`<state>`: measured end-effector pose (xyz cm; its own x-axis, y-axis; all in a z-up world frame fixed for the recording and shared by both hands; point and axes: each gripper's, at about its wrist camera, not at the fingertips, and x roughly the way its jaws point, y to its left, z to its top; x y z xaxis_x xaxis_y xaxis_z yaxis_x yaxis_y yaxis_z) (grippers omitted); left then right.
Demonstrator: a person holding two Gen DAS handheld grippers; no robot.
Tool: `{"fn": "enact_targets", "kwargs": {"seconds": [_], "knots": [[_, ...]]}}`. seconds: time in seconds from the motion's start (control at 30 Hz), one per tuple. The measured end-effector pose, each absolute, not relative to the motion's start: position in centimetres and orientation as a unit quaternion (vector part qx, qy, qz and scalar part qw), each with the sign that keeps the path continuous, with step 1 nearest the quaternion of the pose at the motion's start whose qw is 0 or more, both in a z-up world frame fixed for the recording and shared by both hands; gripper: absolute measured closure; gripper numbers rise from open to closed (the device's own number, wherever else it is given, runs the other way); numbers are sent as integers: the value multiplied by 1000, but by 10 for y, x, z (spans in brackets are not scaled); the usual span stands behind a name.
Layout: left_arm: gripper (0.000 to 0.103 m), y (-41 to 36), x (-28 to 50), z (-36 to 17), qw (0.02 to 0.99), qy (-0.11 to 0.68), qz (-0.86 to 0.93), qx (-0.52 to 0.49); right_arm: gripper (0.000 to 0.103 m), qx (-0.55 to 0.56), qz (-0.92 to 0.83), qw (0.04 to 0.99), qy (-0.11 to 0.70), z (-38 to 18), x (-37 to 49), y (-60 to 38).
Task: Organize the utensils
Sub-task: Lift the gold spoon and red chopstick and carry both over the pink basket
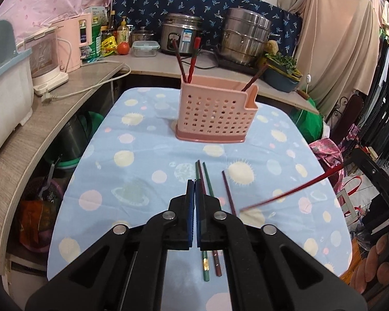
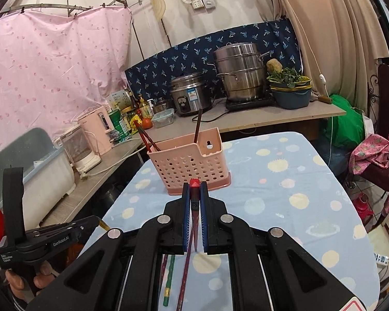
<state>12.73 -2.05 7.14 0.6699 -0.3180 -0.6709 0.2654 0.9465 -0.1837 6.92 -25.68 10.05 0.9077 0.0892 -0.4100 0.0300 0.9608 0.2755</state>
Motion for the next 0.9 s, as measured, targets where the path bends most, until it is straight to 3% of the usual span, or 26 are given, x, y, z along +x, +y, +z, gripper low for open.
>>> {"fn": "enact_targets", "kwargs": {"seconds": [0.63,0.9], "knots": [[102,-44,223,182,928,301,-211,-54,96,148,21,982,111,201,166,-280],[102,-67,275,200,942,278,-185,-35,96,167,22,983,68,230,221,-286]]}}
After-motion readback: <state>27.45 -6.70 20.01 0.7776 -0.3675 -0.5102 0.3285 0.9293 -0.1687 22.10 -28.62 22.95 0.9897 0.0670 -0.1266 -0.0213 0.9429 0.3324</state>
